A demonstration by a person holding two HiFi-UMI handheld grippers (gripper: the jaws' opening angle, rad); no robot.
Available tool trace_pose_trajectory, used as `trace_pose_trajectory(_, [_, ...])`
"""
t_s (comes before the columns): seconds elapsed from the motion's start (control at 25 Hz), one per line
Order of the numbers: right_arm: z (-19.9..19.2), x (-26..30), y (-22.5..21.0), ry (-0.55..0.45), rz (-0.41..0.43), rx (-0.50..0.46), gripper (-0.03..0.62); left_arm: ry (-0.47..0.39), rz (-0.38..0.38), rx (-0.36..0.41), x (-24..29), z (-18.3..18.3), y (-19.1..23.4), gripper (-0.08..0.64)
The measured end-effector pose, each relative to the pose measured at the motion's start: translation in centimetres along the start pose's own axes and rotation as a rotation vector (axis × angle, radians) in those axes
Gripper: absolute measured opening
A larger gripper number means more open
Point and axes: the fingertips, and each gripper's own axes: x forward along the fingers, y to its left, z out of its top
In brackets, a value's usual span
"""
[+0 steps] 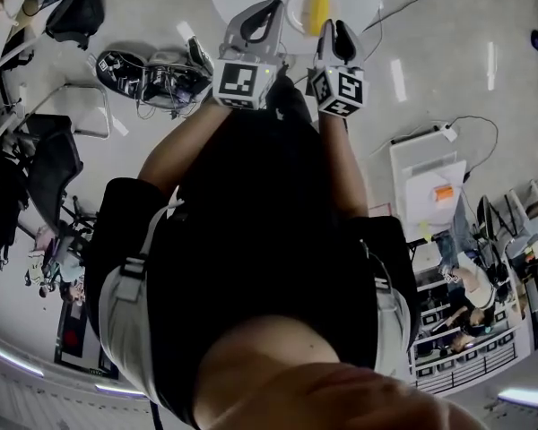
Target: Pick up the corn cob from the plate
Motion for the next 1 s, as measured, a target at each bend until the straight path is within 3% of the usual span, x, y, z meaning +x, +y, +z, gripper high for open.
trace_pose_trajectory(1.0, [-7.1,5.8,-2.7,0.224,0.003,0.028,0.213,0.079,0.033,-0.054,4.3,-3.4,2.1,0.006])
